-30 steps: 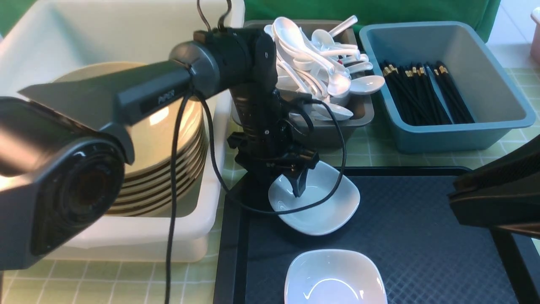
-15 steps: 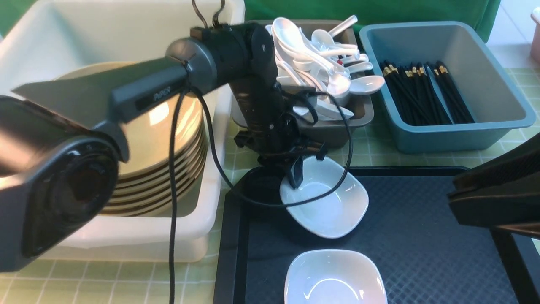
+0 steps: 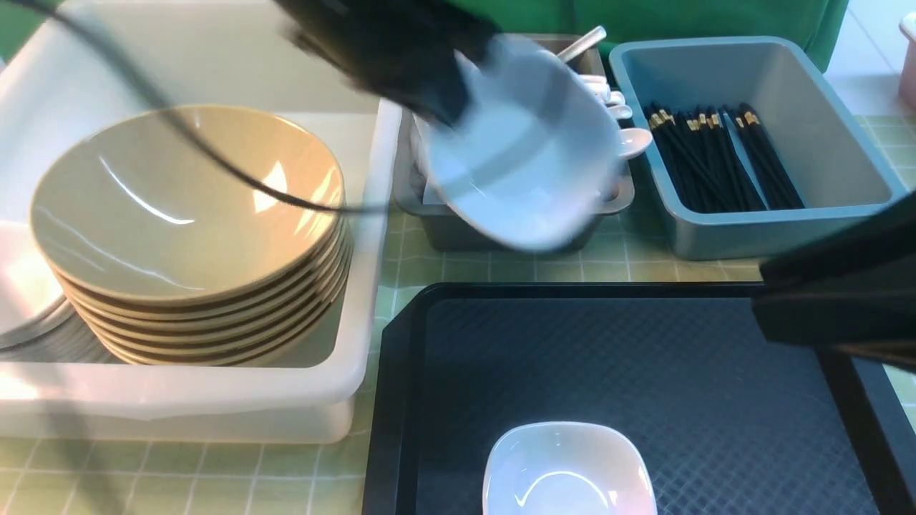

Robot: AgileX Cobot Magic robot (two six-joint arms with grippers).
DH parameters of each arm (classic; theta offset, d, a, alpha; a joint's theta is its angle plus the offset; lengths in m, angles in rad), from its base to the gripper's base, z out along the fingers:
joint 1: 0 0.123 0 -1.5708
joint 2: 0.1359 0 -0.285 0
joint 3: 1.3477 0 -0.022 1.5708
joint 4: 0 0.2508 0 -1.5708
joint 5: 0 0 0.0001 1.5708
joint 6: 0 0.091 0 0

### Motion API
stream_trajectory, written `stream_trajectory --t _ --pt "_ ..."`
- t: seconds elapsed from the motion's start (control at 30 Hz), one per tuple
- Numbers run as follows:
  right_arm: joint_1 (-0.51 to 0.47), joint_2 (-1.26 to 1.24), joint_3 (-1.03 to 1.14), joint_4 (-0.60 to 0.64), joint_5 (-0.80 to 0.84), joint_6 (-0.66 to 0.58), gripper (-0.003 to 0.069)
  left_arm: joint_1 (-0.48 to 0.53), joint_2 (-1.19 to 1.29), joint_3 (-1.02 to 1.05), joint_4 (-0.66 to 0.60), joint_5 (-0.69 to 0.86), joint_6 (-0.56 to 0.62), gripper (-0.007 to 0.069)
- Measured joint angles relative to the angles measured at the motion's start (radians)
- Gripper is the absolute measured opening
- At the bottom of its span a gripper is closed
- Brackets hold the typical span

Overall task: On green table put chopsticks spoon bowls plates into blue grey white boxes.
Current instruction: 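Place the white bowl into the white bin with the other dishes with the left gripper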

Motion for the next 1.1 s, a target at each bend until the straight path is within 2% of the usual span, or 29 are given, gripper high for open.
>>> stream_trajectory --t 0.03,0.07,0.13,0.17,0.2,0.3,0.43,0.47,0.57,0.67,0.77,0.9,1.1 --pt "0.0 0.001 0.0 0.013 -0.002 -0.017 0.015 0.01 -0.008 0.0 0.0 0.0 0.0 0.0015" --pt "0.0 0.008 0.0 0.044 -0.011 -0.052 0.0144 0.063 -0.05 0.034 -0.008 0.0 -0.005 0.0015" --pt "0.0 0.042 -0.002 0.157 -0.026 -0.16 0.0096 0.231 -0.161 0.165 -0.043 0.0 -0.008 0.0015" --pt "0.0 0.05 -0.005 0.171 -0.026 -0.166 0.0085 0.245 -0.161 0.176 -0.047 0.0 -0.008 0.0015" --pt "0.0 0.083 -0.018 0.21 -0.028 -0.197 0.0055 0.352 -0.211 0.251 -0.073 0.001 0.002 0.0015" --pt "0.0 0.162 -0.066 0.235 -0.017 -0.232 0.0025 0.61 -0.303 0.394 -0.154 0.006 0.058 0.0015" --pt "0.0 0.27 -0.153 0.242 -0.004 -0.236 0.0022 0.936 -0.368 0.489 -0.255 0.008 0.096 0.0015" --pt "0.0 0.274 -0.161 0.243 -0.002 -0.236 0.0022 0.949 -0.368 0.491 -0.257 0.008 0.096 0.0015" --pt "0.0 0.325 -0.192 0.247 0.003 -0.236 0.0022 1.113 -0.359 0.489 -0.26 -0.006 0.083 0.0015" --pt "0.0 0.334 -0.194 0.246 0.009 -0.236 0.0022 1.181 -0.317 0.467 -0.208 -0.029 0.03 0.0015" --pt "0.0 0.334 -0.198 0.246 0.019 -0.236 0.0022 1.191 -0.251 0.453 -0.144 -0.034 -0.026 0.0015" --pt "0.0 0.334 -0.199 0.246 0.036 -0.236 0.0022 1.144 -0.147 0.451 -0.082 -0.034 -0.041 0.0015" --pt "0.0 0.334 -0.199 0.246 0.059 -0.238 0.0025 1.066 -0.045 0.451 -0.058 -0.034 -0.057 0.0015"
